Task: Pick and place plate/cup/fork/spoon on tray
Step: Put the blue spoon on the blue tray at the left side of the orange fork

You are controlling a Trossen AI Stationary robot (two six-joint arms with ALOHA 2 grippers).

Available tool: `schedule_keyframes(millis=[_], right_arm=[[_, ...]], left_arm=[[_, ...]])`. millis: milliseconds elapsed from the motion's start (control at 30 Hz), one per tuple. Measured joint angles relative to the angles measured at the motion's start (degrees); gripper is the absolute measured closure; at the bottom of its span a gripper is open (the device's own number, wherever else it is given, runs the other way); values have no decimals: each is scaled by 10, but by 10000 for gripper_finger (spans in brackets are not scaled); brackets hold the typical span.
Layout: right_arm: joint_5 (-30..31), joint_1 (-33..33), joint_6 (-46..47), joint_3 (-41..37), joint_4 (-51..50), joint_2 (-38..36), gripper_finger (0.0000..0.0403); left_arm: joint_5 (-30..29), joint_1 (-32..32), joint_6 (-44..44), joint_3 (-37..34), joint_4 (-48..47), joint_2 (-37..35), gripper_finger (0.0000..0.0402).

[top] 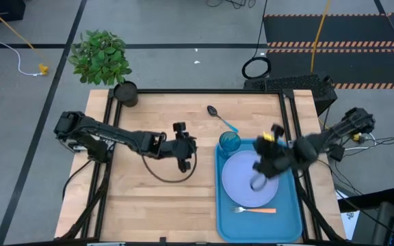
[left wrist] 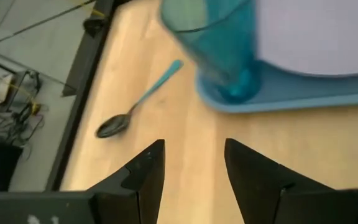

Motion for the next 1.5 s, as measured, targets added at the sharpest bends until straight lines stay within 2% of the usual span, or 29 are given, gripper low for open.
schedule_keyframes(millis=[133,233,400,567,700,767,867,1000,1267,1500], right_arm=[[-11,-119,-110,0,33,-9,403],[-65,-203,-217,0,95,-8,403],[-151,-331,-378,0,234,7,403],[-294,-463,-493,0,343,39,403],[-406,-557,-536,0,396,89,403],[-442,-586,-545,0,413,122,403],[-466,-611,-538,-1,435,171,403],[-467,-614,-516,-1,459,218,395],[-467,-571,-499,-20,522,272,341],[-465,-565,-450,-54,573,289,301]], left_arm=[[4,33,29,0,10,0,231],[4,52,36,0,-3,0,231],[5,76,5,0,-77,0,231],[6,90,-41,0,-138,0,231],[7,90,-66,0,-165,0,231],[7,86,-72,0,-178,0,231],[7,82,-77,0,-187,0,231],[7,79,-77,0,-197,0,231],[7,80,-71,0,-205,0,231],[7,80,-62,0,-195,0,231]])
